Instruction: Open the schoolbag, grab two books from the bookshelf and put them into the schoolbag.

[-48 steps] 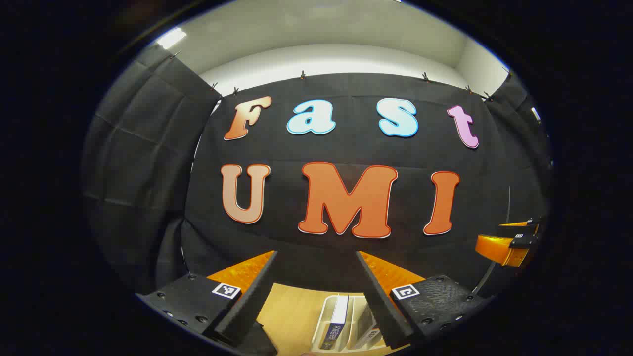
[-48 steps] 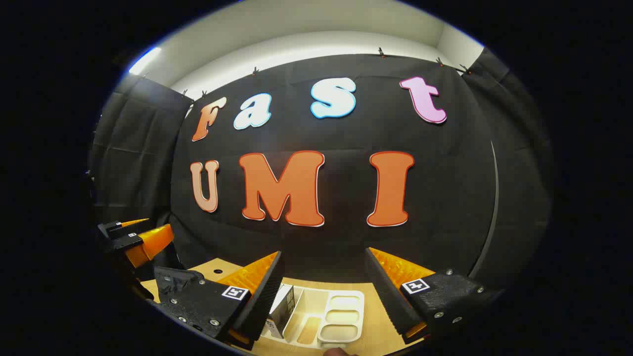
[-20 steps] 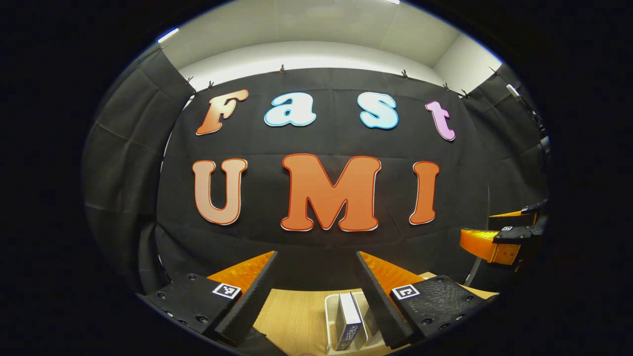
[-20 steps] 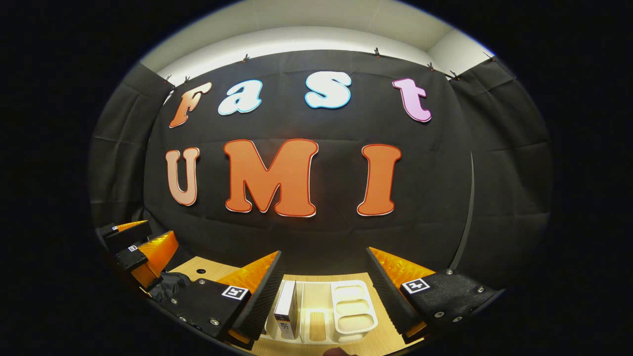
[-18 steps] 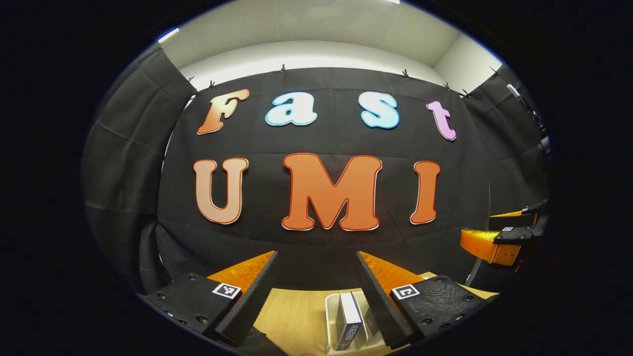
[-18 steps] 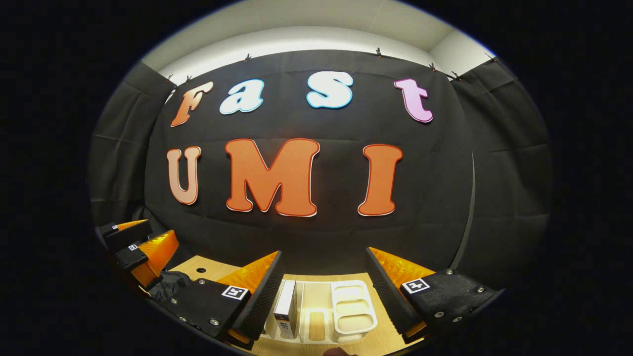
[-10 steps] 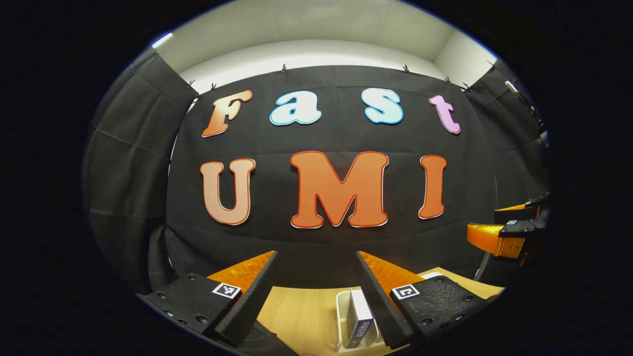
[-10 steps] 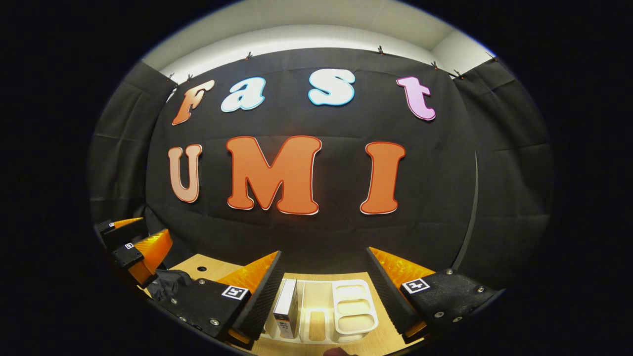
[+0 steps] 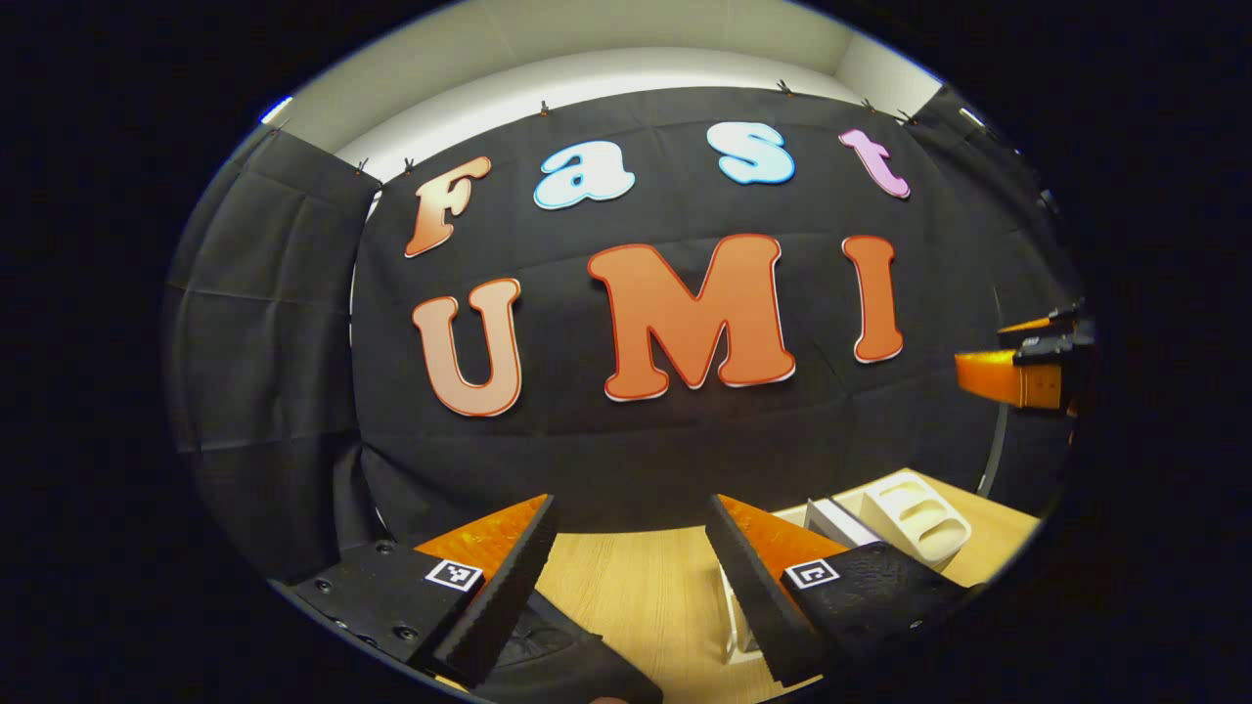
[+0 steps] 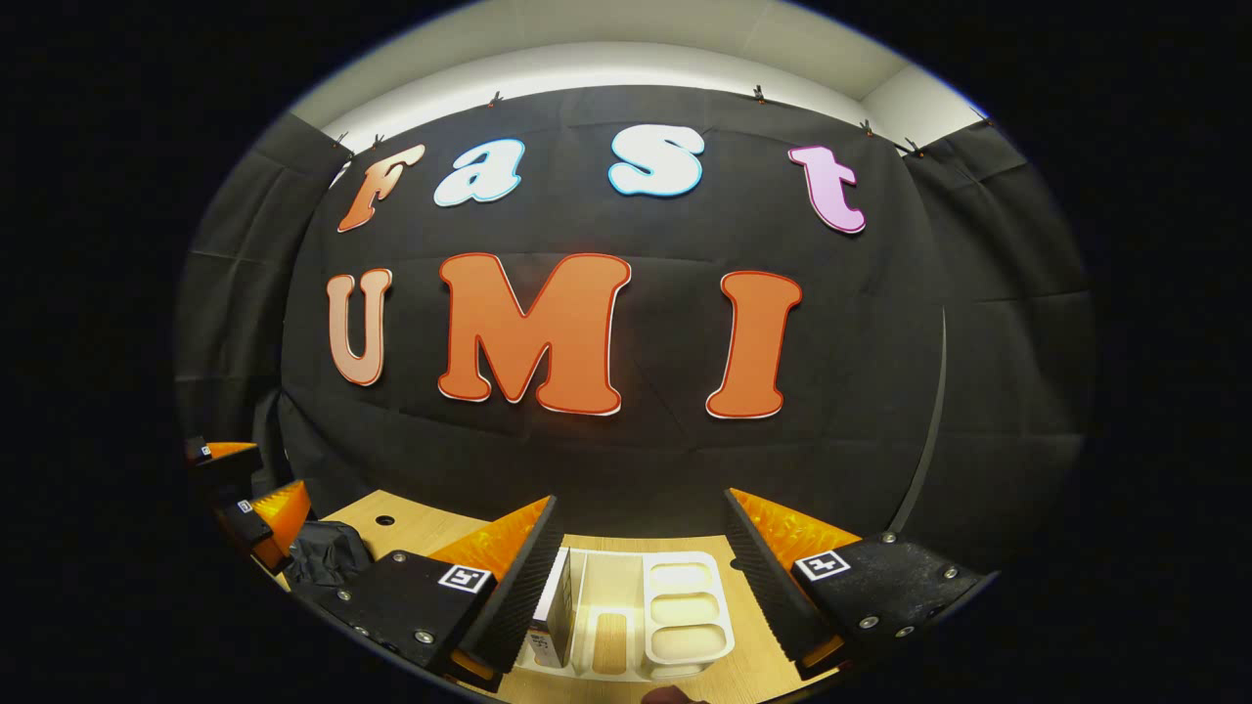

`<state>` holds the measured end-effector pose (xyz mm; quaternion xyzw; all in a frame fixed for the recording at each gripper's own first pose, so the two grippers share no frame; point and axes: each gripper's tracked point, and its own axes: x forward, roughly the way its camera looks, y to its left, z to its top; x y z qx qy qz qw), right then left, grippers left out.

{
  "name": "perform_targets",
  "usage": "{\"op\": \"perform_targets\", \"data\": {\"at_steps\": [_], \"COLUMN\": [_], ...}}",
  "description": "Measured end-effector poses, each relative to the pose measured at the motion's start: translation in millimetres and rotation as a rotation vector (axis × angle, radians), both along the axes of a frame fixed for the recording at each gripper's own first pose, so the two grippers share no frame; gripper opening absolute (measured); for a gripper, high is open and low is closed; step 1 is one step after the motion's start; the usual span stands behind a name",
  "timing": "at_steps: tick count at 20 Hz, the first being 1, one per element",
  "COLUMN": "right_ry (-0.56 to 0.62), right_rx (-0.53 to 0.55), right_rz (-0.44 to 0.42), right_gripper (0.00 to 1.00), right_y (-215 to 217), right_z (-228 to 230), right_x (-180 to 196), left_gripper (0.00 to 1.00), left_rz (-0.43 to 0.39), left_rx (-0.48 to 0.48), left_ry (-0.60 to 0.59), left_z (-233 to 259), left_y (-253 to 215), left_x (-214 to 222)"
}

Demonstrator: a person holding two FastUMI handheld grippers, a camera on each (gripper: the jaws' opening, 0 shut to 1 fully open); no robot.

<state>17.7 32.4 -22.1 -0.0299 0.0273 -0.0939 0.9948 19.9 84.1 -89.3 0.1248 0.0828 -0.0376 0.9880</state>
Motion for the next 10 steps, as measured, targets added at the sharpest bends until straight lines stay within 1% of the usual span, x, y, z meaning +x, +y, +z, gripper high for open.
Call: {"op": "perform_targets", "data": {"at_steps": [2, 7, 9, 10], "right_ry": [0.002, 0.029, 0.045, 0.052], "right_rx": [-0.006, -0.007, -0.003, 0.001], "right_rz": [0.003, 0.021, 0.031, 0.041], "right_gripper": [0.97, 0.96, 0.97, 0.97], "right_y": [-6, -20, -25, -26], "right_z": [-3, -20, -30, -35], "right_x": [6, 22, 28, 31], "left_gripper": [0.96, 0.97, 1.0, 0.98], "left_rz": [0.014, 0.101, 0.129, 0.124], "left_rx": [0.036, 0.17, 0.235, 0.266], "left_ry": [0.045, 0.181, 0.209, 0.218], "left_z": [-20, -66, -81, -86], "left_y": [8, 55, 70, 72], "left_x": [-3, -9, -15, -19]}}
